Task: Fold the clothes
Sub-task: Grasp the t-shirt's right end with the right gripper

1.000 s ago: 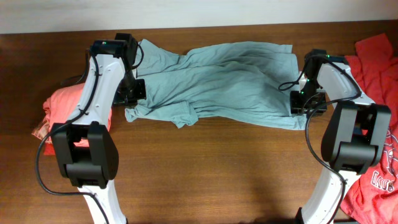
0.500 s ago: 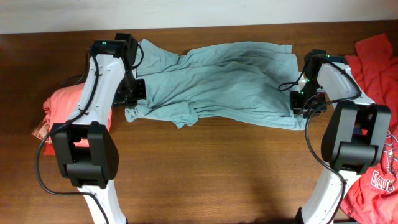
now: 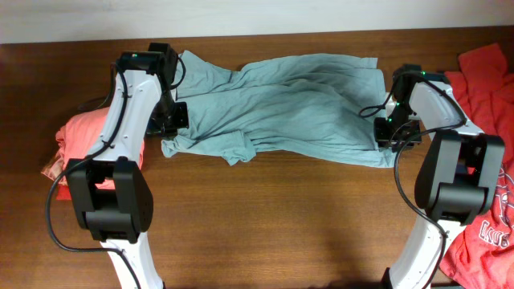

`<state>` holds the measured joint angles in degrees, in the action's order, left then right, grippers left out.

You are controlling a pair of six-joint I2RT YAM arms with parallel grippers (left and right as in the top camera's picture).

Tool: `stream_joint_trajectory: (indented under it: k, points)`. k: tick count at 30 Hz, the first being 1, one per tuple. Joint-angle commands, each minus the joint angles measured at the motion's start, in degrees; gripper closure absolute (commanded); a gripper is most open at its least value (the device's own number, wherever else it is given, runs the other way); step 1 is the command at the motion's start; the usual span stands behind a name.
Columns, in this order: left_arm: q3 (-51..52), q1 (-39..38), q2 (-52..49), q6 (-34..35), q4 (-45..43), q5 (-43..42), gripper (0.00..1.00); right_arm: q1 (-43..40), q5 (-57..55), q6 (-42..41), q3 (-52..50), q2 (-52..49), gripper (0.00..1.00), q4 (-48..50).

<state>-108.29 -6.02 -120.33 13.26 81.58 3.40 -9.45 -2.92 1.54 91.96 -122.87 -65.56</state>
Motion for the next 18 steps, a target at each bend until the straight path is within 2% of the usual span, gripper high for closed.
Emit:
stream_joint_trajectory:
  k: [1, 6, 13, 15, 17, 18]
  points:
    - [-0.5, 0.1, 0.7, 0.3, 0.1, 0.0, 1.0, -0.4, 0.3, -0.3, -1.5, -0.3, 0.65, 0.4]
    - [-0.5, 0.1, 0.7, 0.3, 0.1, 0.0, 1.0, -0.4, 0.3, -0.3, -2.6, -0.3, 0.61, 1.3]
    - [-0.5, 0.1, 0.7, 0.3, 0.0, 0.0, 1.0, -0.4, 0.3, -0.3, -3.2, -0.3, 0.62, 2.3]
    - [-0.5, 0.1, 0.7, 0.3, 0.0, 0.0, 1.0, -0.4, 0.3, -0.3, -3.2, -0.3, 0.7, 2.4]
    - [-0.5, 0.1, 0.7, 0.3, 0.0, 0.0, 1.0, -0.4, 0.3, -0.3, -3.2, -0.3, 0.91, 2.4]
    - [-0.5, 0.1, 0.7, 0.3, 0.0, 0.0, 1.0, -0.4, 0.3, -0.3, -3.2, -0.3, 0.96, 2.4]
